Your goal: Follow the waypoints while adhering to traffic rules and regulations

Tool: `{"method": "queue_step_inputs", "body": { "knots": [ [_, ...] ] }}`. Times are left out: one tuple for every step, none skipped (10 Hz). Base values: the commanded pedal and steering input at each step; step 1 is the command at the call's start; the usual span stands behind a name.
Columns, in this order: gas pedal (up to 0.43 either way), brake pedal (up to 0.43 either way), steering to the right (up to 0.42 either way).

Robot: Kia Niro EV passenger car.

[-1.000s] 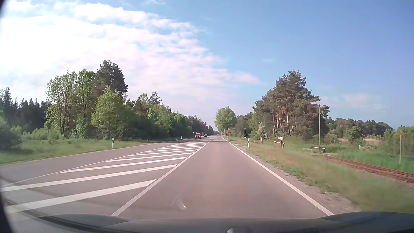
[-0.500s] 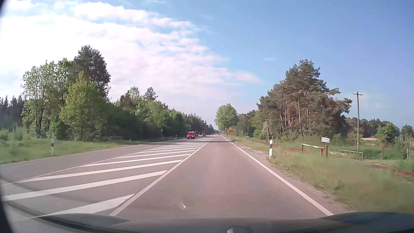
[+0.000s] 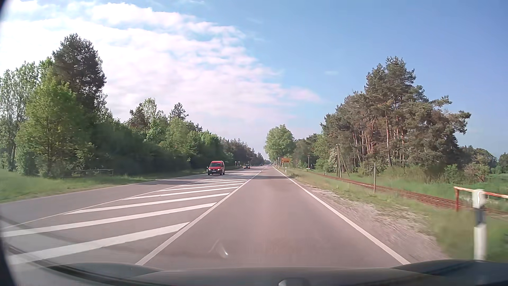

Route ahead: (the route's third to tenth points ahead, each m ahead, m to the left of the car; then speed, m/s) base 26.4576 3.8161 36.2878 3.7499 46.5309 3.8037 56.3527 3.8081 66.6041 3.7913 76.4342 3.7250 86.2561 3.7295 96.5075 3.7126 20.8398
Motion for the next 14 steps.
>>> {"method": "queue_step_inputs", "body": {
  "knots": [
    [0.067,0.0,-0.001],
    [0.067,0.0,-0.001],
    [0.067,0.0,0.0],
    [0.067,0.0,-0.001],
    [0.067,0.0,-0.001],
    [0.067,0.0,-0.001],
    [0.067,0.0,-0.001],
    [0.067,0.0,-0.001],
    [0.067,0.0,0.0],
    [0.067,0.0,-0.001],
    [0.067,0.0,0.0],
    [0.067,0.0,0.0],
    [0.067,0.0,-0.001],
    [0.067,0.0,-0.001]
  ]
}}
